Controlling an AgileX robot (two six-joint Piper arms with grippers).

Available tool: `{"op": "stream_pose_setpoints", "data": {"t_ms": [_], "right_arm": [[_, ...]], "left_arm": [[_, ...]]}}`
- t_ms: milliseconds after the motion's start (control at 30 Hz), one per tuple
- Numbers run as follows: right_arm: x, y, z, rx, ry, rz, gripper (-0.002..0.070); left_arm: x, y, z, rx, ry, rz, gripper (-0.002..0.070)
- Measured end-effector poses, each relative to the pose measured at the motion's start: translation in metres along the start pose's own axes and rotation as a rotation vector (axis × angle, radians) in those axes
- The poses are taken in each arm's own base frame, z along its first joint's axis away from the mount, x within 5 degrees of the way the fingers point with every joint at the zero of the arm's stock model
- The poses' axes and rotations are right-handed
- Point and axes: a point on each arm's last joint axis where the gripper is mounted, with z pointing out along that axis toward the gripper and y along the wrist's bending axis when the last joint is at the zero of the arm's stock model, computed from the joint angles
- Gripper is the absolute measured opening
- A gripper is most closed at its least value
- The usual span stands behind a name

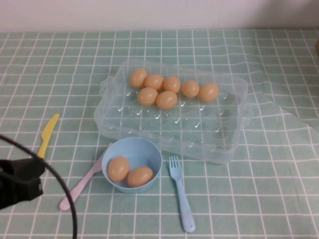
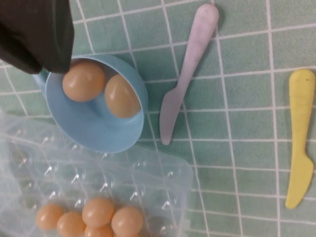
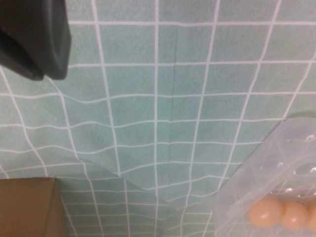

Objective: Take an egg out of the egg box
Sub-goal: Pick up the egg from the plastic box

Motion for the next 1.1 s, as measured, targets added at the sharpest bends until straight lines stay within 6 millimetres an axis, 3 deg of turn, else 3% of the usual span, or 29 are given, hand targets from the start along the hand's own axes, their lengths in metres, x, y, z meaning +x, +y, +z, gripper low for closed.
{"op": "stream_pose_setpoints", "data": {"t_ms": [267,433,567,900,1100], "right_arm": [[0.000,0.000,0.000,0.000,0.000,0.000,-0.0017],[0.000,0.000,0.000,0.000,0.000,0.000,-0.0017],[0.000,0.000,0.000,0.000,0.000,0.000,-0.0017],[0.000,0.000,0.000,0.000,0.000,0.000,-0.0017],[0.000,0.000,0.000,0.000,0.000,0.000,-0.0017]], "left_arm": [[-0.069,-0.003,0.047,-0.027,0.267,0.138,-0.0001],[-0.111,0.000,0.089,-0.028,0.359,0.204,-0.0001],[-0.138,-0.011,0.123,-0.013,0.402,0.281,-0.0001],[-0.161,-0.050,0.212,0.008,0.552,0.433,-0.0001],[-0.162,-0.063,0.247,0.010,0.607,0.490,-0.0001]]}}
